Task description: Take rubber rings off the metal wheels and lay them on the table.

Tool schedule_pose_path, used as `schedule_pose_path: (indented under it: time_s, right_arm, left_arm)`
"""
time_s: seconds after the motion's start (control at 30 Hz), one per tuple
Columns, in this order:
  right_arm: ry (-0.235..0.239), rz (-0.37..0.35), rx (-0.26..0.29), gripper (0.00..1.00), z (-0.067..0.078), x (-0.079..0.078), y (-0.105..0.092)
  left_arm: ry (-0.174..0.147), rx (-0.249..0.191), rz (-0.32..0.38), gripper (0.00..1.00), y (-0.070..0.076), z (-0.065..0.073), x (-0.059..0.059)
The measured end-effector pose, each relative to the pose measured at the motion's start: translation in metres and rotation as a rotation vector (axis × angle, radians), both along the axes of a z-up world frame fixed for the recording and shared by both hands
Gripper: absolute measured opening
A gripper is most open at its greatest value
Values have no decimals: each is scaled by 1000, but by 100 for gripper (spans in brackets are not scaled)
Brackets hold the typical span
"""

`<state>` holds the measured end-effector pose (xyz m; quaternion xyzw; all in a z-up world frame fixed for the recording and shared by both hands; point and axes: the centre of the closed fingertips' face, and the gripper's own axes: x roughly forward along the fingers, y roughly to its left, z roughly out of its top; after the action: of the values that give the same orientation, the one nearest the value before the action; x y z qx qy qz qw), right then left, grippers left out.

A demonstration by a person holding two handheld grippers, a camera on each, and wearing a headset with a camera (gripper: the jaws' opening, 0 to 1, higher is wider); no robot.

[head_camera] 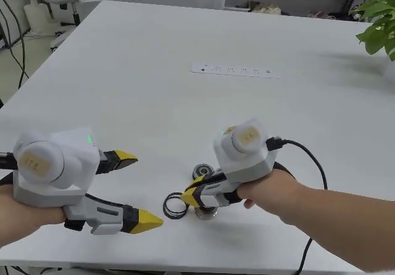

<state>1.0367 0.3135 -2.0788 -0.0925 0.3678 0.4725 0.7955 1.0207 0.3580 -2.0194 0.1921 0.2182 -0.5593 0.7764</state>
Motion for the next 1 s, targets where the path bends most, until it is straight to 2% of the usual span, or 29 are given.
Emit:
schedule_pose_path:
  time_s: [0.47,0.8,1.0]
  right_arm:
    - [-36,-15,77,16,12,0,2]
    - [-87,-53,167,24,30,8,-1]
    - [-114,-68,197,26,38,13,-3]
  left_arm:
    - [-1,-5,-5,71,-4,4,2]
    - [-6,-9,-4,71,-5,8,6]
    - [-15,-3,-9,71,-6,12,10]
